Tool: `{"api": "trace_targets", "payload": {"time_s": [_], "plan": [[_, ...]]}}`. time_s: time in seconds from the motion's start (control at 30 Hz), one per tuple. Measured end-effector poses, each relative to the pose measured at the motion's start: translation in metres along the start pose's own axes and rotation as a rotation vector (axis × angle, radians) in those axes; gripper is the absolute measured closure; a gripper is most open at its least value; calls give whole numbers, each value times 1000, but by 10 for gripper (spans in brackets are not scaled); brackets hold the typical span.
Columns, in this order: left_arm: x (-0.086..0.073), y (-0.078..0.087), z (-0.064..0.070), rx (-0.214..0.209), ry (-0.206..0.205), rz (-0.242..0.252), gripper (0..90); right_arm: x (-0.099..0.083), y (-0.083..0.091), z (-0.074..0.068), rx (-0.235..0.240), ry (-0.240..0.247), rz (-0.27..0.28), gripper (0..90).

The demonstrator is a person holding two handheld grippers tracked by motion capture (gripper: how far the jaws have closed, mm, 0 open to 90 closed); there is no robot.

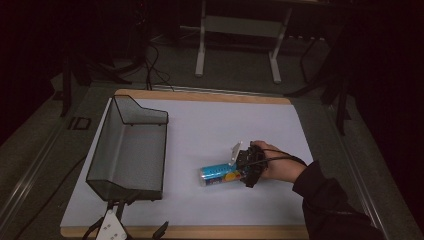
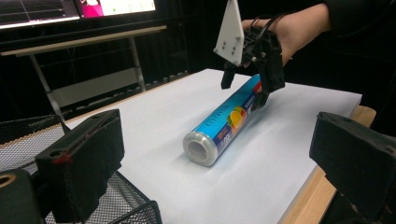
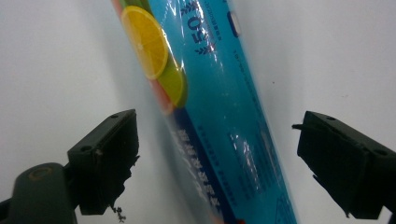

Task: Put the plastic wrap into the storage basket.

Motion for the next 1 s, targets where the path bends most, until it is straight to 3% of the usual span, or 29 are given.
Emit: {"api": "trace_targets", "payload": {"time_s": [0.2, 0.4, 0.97, 1.0], "plan": [[0, 0, 0, -3, 0, -1, 40, 8, -15, 1, 25, 47, -77, 133], [0, 0, 0, -4, 2, -3, 40, 9, -30, 2, 31, 82, -119, 146], [-1, 0, -1, -4, 4, -8, 40, 12, -47, 0, 3, 218, -132, 199], [-1, 0, -1, -3, 3, -8, 40, 12, -48, -1, -5, 266, -121, 190]]}}
Point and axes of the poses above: each handheld gripper's, and its own axes: y roughly backward along the jaws, x roughly out of its top, z roughly to its right, the point moved 1 cm from there along -y, roughly forward along the jaws, and after that the axes turned 12 degrees about -y, right-handed, at the moved point
